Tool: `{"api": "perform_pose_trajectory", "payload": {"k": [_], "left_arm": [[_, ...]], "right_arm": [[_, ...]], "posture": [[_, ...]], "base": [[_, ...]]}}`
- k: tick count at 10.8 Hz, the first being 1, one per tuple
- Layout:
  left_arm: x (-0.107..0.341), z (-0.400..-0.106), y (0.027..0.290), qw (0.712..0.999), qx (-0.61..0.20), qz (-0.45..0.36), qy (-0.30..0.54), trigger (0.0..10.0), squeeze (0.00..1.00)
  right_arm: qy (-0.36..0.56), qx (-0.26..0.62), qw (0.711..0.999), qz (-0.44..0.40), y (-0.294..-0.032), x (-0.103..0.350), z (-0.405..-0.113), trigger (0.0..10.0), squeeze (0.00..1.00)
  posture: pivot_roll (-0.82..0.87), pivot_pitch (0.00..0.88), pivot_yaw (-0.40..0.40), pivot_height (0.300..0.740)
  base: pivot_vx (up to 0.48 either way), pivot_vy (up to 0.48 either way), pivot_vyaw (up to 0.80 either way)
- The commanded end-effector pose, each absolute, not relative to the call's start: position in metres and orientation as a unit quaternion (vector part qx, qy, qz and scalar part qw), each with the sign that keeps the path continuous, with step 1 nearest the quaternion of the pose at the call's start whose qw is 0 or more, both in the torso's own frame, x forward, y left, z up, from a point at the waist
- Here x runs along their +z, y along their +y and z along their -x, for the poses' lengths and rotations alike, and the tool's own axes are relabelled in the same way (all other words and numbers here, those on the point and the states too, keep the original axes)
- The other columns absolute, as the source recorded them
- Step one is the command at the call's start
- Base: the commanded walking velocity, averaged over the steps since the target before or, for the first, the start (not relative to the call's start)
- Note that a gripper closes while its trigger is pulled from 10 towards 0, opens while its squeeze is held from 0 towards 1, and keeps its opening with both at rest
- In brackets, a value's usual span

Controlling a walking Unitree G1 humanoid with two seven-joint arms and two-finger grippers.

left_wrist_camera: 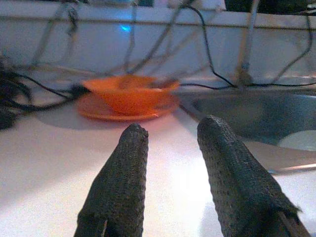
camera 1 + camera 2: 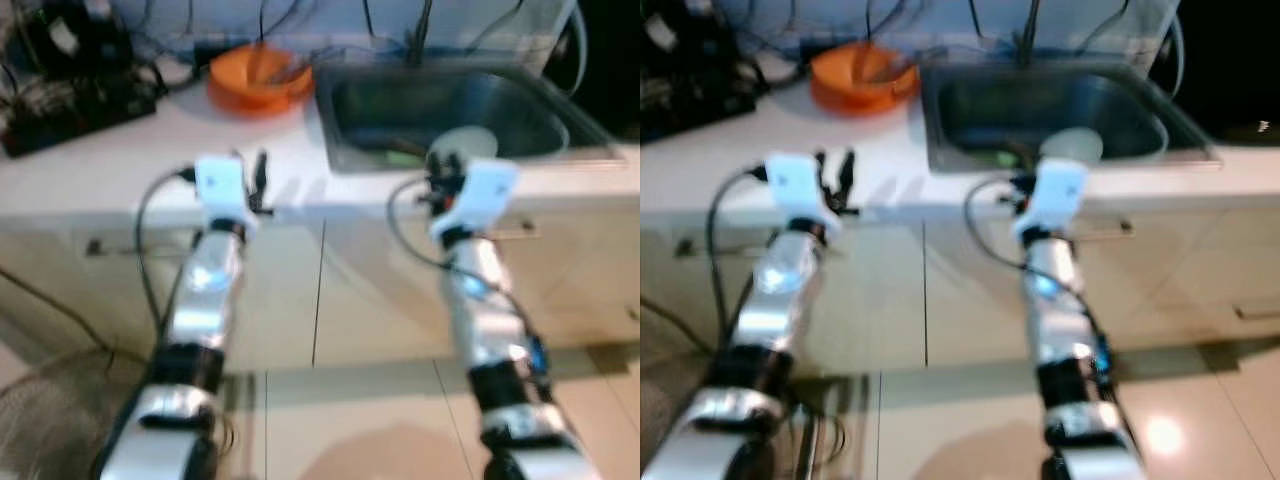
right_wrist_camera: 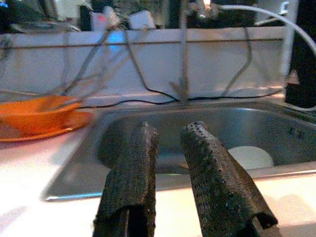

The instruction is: Kitchen organization

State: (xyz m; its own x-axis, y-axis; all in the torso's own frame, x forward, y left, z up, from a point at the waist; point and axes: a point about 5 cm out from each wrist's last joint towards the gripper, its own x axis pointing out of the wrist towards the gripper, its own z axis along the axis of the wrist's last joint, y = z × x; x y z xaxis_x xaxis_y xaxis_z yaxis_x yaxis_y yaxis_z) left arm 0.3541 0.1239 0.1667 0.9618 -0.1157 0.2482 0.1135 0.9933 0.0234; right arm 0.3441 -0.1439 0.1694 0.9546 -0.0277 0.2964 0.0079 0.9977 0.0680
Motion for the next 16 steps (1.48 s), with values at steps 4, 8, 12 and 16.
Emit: {"api": "perform_pose_trajectory", "payload": {"k": [4,8,12,16], "left_arm": [[0.1703,-0.3552,0.1233,0.99,-0.06,-0.009,-0.128,10.0,0.0],[0.1706,-0.355,0.1235,0.99,-0.061,-0.009,-0.129,10.0,0.0],[0.1717,-0.3557,0.1232,0.99,-0.061,-0.009,-0.13,10.0,0.0],[0.1722,-0.3551,0.123,0.989,-0.061,-0.008,-0.132,10.0,0.0]], "right_arm": [[-0.151,-0.006,0.988,-0.043,-0.1406,0.1694,-0.3441,10.0,0.0],[-0.15,-0.002,0.988,-0.042,-0.1388,0.1685,-0.3442,10.0,0.0],[-0.153,0.002,0.988,-0.035,-0.1382,0.1698,-0.3451,10.0,0.0],[-0.154,0.004,0.987,-0.041,-0.1373,0.1699,-0.345,10.0,0.0]], "posture": [[0.01,0.015,-0.025,0.74],[0.01,0.015,-0.026,0.74],[0.01,0.014,-0.028,0.74],[0.02,0.014,-0.031,0.74]], "base": [[0.3,0.0,0.34],[0.301,0.0,0.0],[0.307,0.0,0.25],[0.307,0.0,0.0]]}}
